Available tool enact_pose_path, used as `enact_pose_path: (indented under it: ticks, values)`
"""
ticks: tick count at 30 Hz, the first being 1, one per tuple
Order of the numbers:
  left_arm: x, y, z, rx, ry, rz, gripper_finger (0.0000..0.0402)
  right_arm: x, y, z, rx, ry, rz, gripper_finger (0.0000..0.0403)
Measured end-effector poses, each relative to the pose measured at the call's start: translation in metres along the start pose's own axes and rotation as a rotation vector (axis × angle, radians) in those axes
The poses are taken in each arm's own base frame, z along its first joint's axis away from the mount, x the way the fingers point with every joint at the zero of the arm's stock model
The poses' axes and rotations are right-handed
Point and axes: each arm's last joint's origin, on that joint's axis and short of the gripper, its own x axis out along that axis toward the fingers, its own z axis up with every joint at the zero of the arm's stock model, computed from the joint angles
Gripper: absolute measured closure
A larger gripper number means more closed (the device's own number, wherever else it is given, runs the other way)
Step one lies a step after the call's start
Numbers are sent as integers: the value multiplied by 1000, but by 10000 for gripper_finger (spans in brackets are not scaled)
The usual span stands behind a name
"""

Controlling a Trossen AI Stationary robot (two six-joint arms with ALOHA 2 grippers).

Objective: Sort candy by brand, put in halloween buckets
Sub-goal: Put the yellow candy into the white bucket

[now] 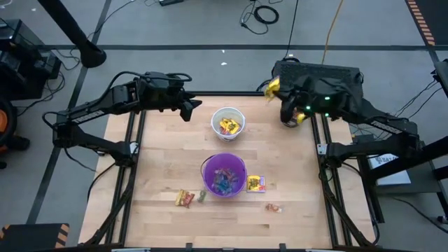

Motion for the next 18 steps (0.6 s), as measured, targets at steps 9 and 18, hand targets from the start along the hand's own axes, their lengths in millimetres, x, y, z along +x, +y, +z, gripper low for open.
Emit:
enact_pose_path:
  ticks: [9, 18]
  values:
    - [0, 0, -1, -19, 9, 2, 180, 96, 19, -23, 200, 112, 13, 403]
    - [-9, 4, -30, -194, 321, 46, 180, 182, 22, -70, 216, 262, 88, 400]
